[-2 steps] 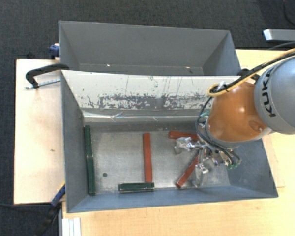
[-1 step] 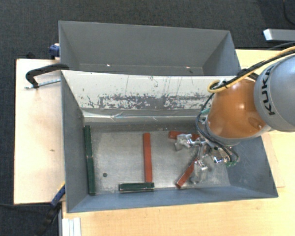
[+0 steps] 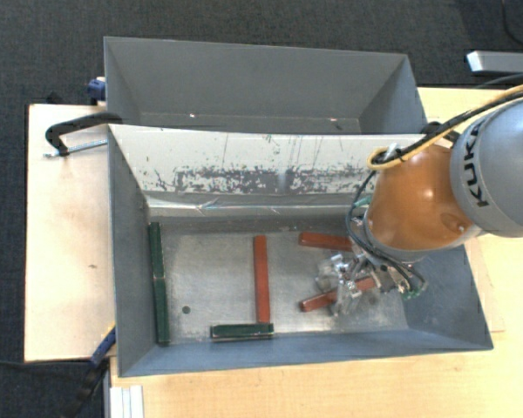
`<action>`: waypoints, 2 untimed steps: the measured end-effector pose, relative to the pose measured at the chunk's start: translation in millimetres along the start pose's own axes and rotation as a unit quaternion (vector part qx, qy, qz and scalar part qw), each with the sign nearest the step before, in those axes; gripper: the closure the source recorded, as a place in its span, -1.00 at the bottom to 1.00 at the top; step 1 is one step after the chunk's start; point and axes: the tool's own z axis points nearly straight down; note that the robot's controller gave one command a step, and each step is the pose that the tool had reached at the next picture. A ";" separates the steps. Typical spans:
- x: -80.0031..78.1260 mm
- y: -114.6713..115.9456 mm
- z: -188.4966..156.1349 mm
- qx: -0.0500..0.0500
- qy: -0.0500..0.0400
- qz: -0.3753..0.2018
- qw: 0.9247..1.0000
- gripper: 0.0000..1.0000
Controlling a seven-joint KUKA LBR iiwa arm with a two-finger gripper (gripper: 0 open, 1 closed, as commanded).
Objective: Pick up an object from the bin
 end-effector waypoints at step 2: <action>1.1 0.7 -4.1 -0.001 0.002 0.000 1.000 1.00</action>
Offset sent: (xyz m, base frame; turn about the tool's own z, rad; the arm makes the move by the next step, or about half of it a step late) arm -0.0001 0.0000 0.0757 0.0000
